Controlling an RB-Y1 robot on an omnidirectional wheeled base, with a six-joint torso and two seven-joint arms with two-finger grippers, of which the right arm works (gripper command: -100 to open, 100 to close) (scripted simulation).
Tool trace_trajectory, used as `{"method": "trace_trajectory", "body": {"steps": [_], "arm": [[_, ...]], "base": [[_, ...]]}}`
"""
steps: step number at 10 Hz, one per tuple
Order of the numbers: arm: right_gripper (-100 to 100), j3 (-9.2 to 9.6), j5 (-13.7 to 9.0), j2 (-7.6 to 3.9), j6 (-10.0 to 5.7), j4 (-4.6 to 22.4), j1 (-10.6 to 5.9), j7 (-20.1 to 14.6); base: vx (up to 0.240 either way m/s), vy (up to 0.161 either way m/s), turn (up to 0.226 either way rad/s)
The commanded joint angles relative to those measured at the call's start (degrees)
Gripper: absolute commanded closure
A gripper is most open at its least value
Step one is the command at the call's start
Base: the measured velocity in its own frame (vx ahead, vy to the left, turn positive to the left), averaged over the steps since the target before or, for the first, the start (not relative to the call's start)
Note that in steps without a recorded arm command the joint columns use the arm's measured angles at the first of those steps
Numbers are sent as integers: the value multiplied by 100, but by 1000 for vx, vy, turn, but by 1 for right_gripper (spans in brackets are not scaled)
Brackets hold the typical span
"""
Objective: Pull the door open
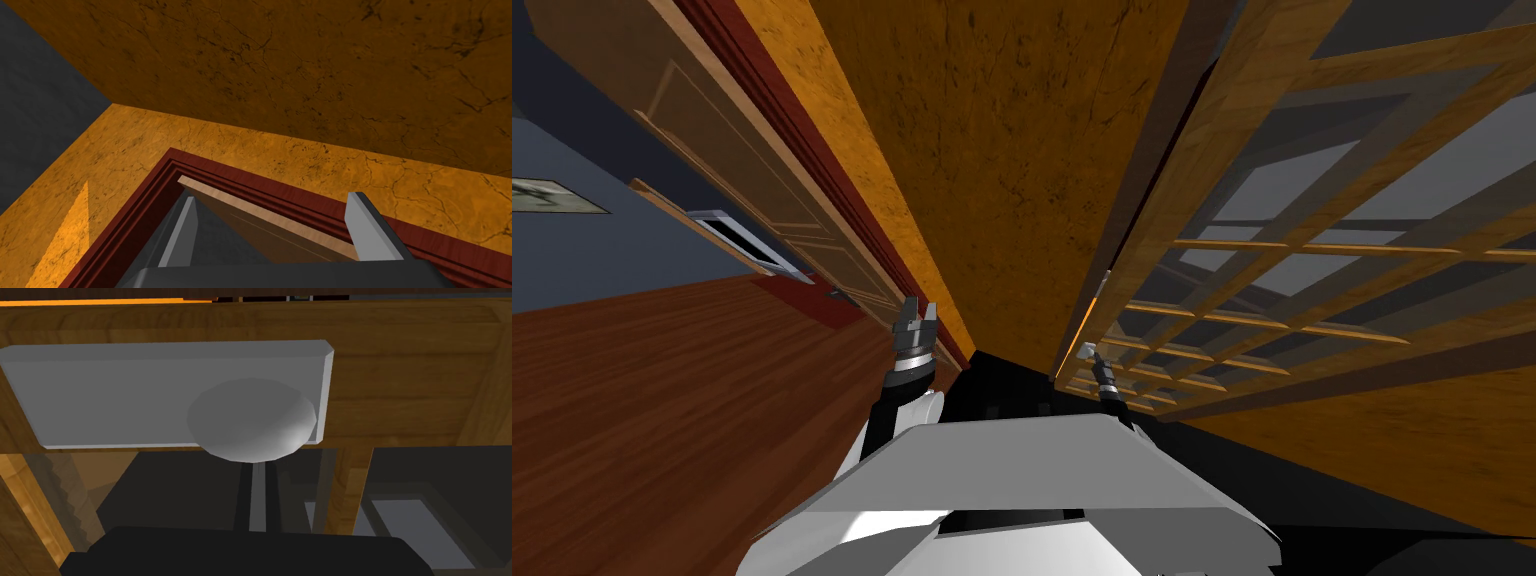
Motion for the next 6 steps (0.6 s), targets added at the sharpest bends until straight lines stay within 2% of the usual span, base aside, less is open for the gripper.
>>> {"method": "trace_trajectory", "body": {"steps": [1, 5, 6], "arm": [[-100, 39, -82, 28, 4, -18, -18, -210], [-100, 153, -379, 94, 79, -102, -39, -851], [-100, 153, -379, 94, 79, -102, -39, -917]], "base": [[-49, -21, 34], [-63, 1, 48], [-48, -2, 16]]}}
